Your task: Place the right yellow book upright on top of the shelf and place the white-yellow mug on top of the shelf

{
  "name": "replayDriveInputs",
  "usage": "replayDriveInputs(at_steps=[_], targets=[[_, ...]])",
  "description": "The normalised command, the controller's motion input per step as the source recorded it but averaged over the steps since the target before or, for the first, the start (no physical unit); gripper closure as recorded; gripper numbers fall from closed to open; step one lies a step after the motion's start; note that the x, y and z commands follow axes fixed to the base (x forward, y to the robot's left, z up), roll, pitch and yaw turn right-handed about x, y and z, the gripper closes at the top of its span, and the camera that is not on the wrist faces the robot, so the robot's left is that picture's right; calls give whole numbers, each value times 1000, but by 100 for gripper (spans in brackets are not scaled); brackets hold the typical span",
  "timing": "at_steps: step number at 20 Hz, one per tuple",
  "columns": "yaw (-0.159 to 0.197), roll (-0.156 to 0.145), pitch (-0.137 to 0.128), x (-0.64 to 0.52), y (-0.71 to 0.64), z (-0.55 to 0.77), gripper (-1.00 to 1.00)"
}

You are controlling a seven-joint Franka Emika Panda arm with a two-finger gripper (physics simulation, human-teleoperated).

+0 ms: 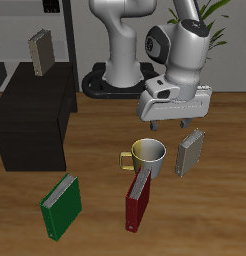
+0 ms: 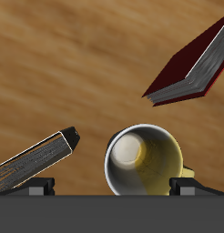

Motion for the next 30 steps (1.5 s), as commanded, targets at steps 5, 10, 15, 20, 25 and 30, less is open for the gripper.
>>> replayDriveInputs(at_steps=[5,10,15,20,25,30], targets=[[21,-18,19,3,-31,-219,-100],[22,-22,14,-41,-133,-197,-100],[-18,-8,-88,-290,-81,80,-100],[20,-19,-105,-231,93,18,-100],[34,-7,-57,-49,37,-126,-100],[50,-16,22,83,-77,-266,-100]])
